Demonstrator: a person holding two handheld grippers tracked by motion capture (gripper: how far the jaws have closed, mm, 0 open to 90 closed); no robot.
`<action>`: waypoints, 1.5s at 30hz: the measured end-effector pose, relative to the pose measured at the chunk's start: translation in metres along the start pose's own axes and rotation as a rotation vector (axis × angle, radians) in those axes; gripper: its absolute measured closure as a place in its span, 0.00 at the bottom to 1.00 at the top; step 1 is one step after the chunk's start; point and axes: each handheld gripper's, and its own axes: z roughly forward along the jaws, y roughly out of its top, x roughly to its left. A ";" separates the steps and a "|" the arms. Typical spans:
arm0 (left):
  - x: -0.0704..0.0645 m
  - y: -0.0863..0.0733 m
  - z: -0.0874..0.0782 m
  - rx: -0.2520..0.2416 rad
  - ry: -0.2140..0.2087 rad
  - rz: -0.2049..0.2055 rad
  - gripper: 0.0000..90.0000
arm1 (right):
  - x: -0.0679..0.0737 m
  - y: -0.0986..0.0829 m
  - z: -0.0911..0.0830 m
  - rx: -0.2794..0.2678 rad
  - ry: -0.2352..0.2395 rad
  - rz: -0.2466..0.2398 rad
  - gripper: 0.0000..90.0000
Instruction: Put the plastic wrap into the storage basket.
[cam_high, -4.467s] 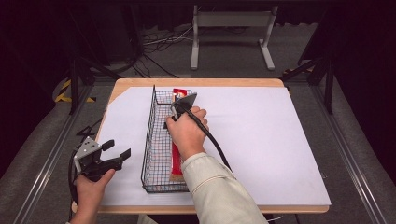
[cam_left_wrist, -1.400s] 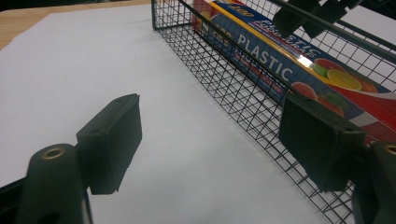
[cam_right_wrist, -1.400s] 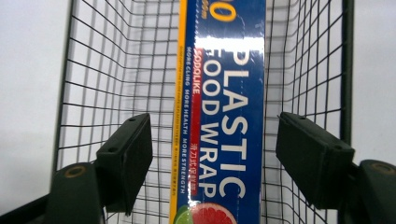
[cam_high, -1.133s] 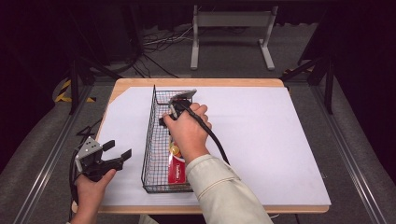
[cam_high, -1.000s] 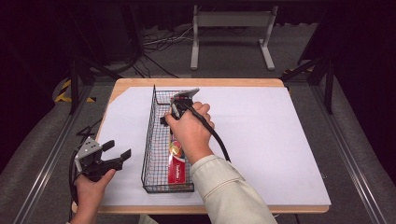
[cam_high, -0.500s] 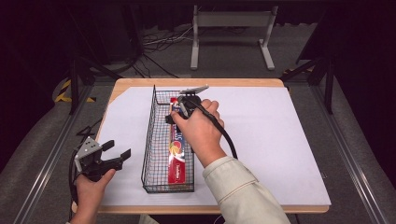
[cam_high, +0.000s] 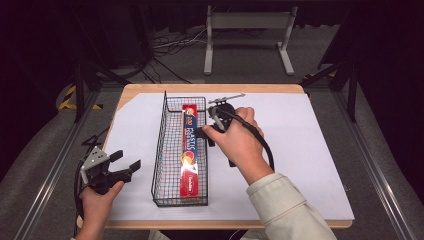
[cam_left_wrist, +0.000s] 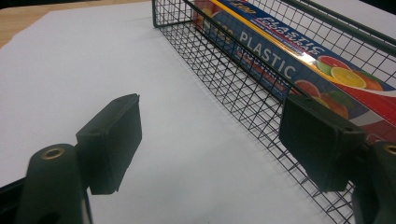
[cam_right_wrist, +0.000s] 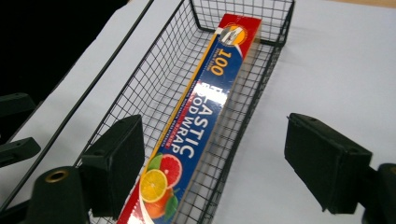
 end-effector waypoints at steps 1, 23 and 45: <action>0.000 0.000 0.000 0.000 0.000 0.000 0.25 | -0.004 -0.001 -0.004 -0.007 0.004 -0.009 0.23; 0.000 0.000 0.001 0.008 0.000 0.001 0.24 | -0.082 -0.020 -0.065 -0.102 0.081 -0.126 0.18; 0.000 -0.004 0.001 0.014 -0.005 0.044 0.22 | -0.151 -0.061 -0.088 -0.207 0.074 -0.113 0.17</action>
